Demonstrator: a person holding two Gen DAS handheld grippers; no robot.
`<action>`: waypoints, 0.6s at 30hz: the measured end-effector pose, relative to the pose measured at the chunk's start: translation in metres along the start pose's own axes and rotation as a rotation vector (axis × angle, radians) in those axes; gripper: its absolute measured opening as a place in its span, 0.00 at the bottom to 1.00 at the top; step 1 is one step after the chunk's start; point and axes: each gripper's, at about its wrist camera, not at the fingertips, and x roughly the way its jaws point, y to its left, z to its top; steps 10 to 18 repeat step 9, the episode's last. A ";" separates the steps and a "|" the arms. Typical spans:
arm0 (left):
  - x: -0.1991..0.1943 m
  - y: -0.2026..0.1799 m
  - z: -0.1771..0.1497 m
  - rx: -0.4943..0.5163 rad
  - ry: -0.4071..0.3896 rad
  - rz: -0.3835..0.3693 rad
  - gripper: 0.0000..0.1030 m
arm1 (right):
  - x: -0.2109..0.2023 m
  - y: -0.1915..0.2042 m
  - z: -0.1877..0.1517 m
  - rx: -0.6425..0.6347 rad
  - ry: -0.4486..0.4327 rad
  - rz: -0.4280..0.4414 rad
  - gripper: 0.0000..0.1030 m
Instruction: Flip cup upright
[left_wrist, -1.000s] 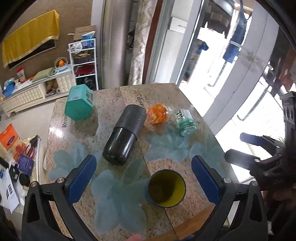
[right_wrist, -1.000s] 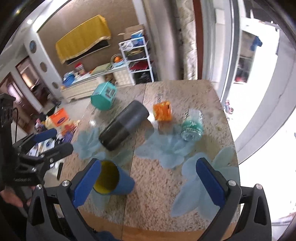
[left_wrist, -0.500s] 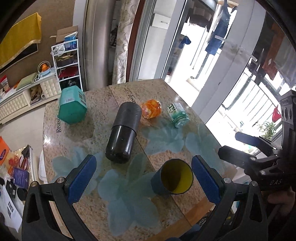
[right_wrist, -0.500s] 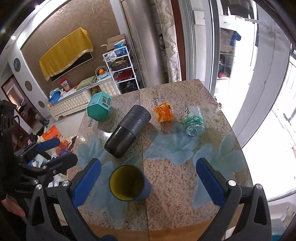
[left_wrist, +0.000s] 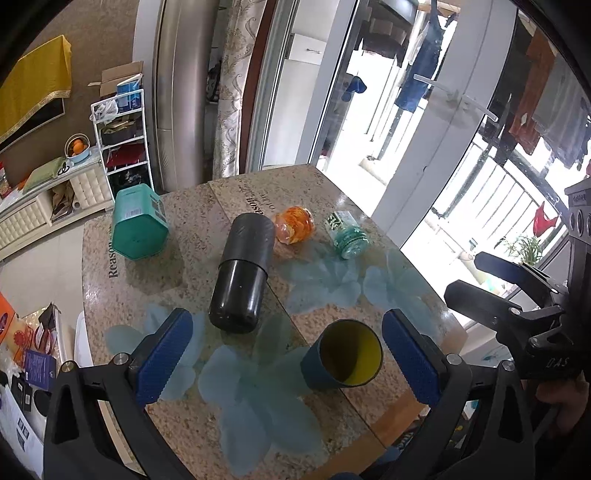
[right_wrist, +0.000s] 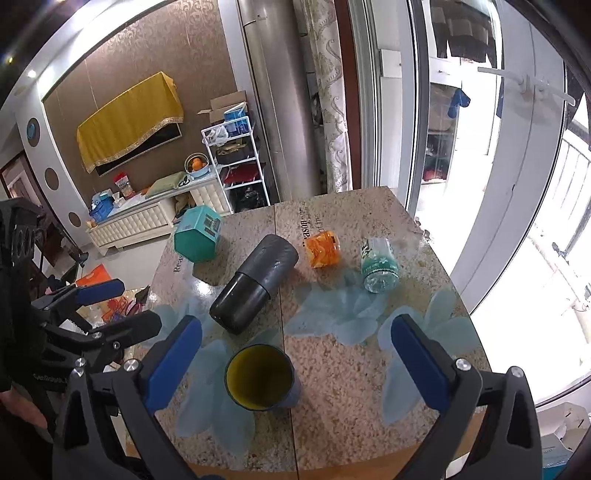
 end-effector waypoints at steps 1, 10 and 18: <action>-0.001 -0.001 0.000 -0.001 -0.003 0.000 1.00 | 0.001 0.000 -0.001 -0.001 -0.002 0.002 1.00; -0.013 -0.001 0.001 0.000 -0.039 0.005 1.00 | -0.004 0.005 0.000 -0.014 -0.035 0.028 1.00; -0.013 -0.001 0.001 0.000 -0.039 0.005 1.00 | -0.004 0.005 0.000 -0.014 -0.035 0.028 1.00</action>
